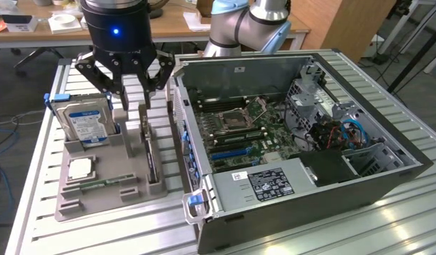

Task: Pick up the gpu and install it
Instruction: 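Pick up the gpu and move the gpu toward the slot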

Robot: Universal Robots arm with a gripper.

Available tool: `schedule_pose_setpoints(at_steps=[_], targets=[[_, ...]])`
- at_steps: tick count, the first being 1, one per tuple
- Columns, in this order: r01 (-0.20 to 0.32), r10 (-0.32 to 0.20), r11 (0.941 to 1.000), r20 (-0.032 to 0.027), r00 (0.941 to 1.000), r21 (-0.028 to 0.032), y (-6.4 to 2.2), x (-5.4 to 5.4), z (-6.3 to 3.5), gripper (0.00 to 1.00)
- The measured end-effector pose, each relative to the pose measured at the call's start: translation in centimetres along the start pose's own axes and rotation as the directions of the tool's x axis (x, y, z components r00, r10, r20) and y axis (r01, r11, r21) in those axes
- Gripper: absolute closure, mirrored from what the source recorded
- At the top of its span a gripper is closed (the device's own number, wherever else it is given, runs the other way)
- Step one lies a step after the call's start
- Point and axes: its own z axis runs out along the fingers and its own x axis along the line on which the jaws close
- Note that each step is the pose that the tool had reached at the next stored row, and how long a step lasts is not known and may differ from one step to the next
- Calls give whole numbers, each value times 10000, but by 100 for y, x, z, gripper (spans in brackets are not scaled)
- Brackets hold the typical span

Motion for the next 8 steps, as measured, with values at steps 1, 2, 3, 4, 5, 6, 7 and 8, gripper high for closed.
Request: schedule_pose_setpoints(at_steps=[1,2,3,4,5,6,7,8], targets=[[0,0,10000,1,10000,-2,-1,0,18,57],[0,0,10000,2,10000,-3,-2,1,37,57],[0,0,10000,1,10000,-3,-2,1,55,57],[1,-1,10000,0,10000,-3,-3,1,72,57],[1,-1,10000,1,10000,-4,-4,2,90,57],[1,-1,10000,1,10000,-3,-5,2,109,57],[0,0,10000,0,10000,-3,-6,3,127,57],[0,0,10000,0,10000,-3,-7,3,145,57]])
